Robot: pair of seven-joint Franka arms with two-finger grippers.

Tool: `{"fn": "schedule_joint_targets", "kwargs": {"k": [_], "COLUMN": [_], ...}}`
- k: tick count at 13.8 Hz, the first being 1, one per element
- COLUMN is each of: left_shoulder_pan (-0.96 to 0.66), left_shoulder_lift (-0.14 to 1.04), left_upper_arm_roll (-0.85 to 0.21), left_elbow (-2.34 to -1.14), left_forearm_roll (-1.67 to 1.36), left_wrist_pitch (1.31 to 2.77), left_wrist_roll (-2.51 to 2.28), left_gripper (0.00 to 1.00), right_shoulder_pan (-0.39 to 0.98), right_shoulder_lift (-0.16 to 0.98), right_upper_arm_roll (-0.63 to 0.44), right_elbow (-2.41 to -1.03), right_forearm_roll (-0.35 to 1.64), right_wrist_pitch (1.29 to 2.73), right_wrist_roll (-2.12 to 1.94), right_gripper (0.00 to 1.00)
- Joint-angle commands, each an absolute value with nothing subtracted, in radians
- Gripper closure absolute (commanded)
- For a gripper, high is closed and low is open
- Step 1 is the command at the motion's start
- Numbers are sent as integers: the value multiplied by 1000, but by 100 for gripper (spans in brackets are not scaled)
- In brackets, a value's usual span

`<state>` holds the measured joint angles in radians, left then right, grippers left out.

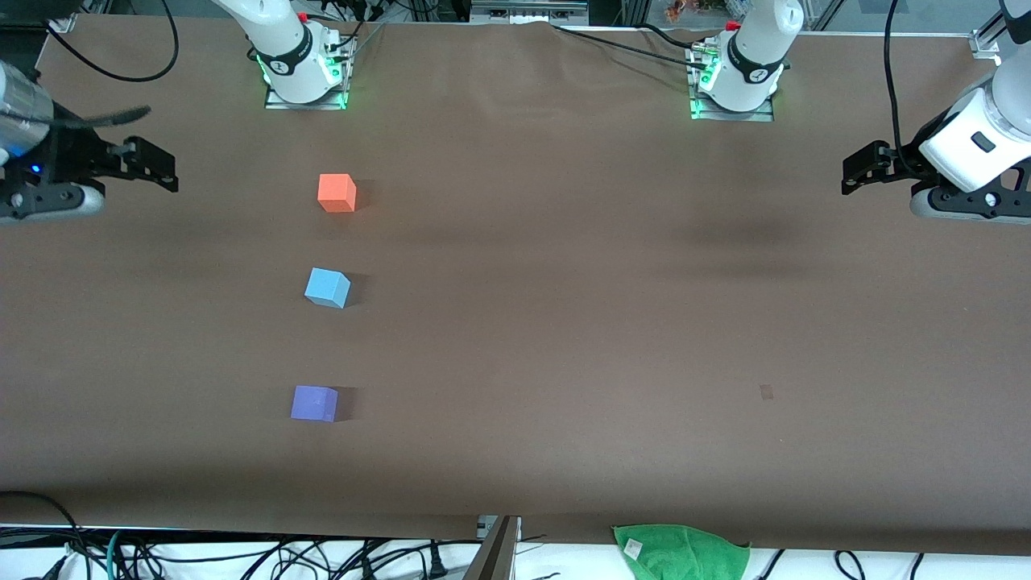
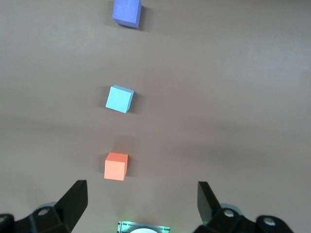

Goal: Place blue block between orange and purple blocks

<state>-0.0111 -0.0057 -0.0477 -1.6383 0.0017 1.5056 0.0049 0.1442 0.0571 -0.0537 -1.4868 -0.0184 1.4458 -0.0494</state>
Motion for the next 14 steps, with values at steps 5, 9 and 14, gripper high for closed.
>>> {"fn": "schedule_joint_targets", "kwargs": {"k": [5, 9, 14], "left_shoulder_pan": [-15, -12, -12], "left_shoulder_lift": [-5, -3, -5], "left_upper_arm_roll": [-55, -54, -54], "left_elbow": [-1621, -1621, -1617], "left_forearm_roll": [14, 5, 3], "left_wrist_pitch": [1513, 1509, 1505], "left_wrist_roll": [-5, -5, 2], "left_gripper": [0, 0, 0], "right_shoulder_pan": [104, 95, 107], "right_shoulder_lift": [25, 23, 55], "right_upper_arm_roll": [-25, -25, -26], "right_elbow": [-1551, -1577, -1530], "right_forearm_roll": [-37, -37, -35], "right_wrist_pitch": [1454, 1476, 1480], "right_wrist_roll": [-58, -58, -52], "right_gripper": [0, 0, 0]}}
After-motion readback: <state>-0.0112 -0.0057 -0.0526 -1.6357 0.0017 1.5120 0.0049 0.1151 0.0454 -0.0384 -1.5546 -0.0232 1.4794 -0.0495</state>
